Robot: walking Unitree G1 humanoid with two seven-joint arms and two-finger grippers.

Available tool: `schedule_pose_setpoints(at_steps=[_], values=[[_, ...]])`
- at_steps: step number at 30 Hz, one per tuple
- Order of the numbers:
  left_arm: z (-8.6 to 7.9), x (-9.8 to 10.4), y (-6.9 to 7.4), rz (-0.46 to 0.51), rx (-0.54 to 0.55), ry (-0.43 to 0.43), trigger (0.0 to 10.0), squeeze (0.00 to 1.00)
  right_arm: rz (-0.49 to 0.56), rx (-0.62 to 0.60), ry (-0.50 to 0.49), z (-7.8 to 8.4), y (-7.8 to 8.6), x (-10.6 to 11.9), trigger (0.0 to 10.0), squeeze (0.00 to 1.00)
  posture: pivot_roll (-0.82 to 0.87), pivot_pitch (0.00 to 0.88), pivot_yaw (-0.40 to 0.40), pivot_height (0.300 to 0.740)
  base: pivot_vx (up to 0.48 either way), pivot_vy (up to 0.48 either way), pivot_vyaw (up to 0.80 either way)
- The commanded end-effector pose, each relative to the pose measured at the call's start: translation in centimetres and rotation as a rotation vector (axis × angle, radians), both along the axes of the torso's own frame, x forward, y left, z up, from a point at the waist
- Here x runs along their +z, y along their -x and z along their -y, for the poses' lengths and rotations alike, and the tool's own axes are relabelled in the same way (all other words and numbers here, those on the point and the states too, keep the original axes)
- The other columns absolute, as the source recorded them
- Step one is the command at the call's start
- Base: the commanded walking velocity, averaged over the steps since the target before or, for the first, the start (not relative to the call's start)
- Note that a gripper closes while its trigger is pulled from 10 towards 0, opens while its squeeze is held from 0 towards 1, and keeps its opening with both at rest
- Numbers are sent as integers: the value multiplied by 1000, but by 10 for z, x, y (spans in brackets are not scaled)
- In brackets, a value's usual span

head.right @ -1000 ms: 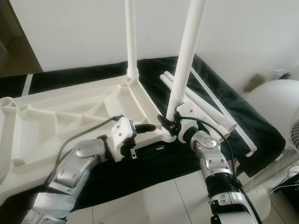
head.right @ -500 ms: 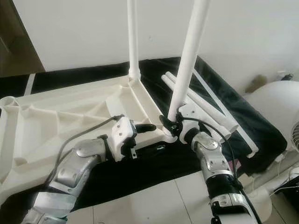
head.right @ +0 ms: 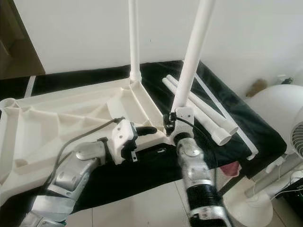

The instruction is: Building children table

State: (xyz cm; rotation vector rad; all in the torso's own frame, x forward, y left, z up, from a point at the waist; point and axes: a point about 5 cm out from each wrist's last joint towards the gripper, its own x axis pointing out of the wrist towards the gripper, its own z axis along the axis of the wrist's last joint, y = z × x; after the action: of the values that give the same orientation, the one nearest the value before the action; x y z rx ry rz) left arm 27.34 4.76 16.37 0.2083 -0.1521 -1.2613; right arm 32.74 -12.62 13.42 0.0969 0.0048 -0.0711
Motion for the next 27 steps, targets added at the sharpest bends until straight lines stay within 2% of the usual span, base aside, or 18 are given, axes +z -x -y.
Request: schedule_pose_setpoints(at_steps=[1, 3, 5, 18, 19, 20, 21, 27], values=[[1, -1, 1, -5, 22, 2, 10000, 0, -60, -122, -74, 9, 5, -11, 10000, 0, -77, 12, 2, 740, 0, 0, 0], [1, -1, 1, -6, 21, 3, 10000, 0, -63, -124, -81, 7, 5, -11, 10000, 0, -77, 12, 2, 740, 0, 0, 0], [1, -2, 2, -10, 19, 0, 10000, 0, -49, -40, -88, -8, 7, -7, 10000, 0, -77, 20, 4, 740, 0, 0, 0], [-2, -2, 1, -12, 37, 1, 10000, 0, -2, -8, -76, -8, 8, 2, 10000, 0, -69, 37, -2, 740, 0, 0, 0], [-2, -1, 1, -12, 38, 1, 10000, 0, 5, -4, -72, -7, 8, 3, 10000, 514, -69, 37, -2, 740, 0, 0, 0], [-2, -1, 1, -12, 38, 1, 10000, 0, 5, -4, -72, -7, 8, 3, 10000, 514, -69, 37, -2, 740, 0, 0, 0], [-3, -1, 1, -11, 44, 4, 10000, 0, 33, 19, -68, -3, 10, 5, 10000, 1000, -68, 39, -2, 740, 0, 0, 0], [-6, -1, 3, -27, 34, 19, 10000, 0, 78, 44, -77, 5, 15, 9, 10000, 1000, -66, 49, -2, 740, 0, 0, 0]])
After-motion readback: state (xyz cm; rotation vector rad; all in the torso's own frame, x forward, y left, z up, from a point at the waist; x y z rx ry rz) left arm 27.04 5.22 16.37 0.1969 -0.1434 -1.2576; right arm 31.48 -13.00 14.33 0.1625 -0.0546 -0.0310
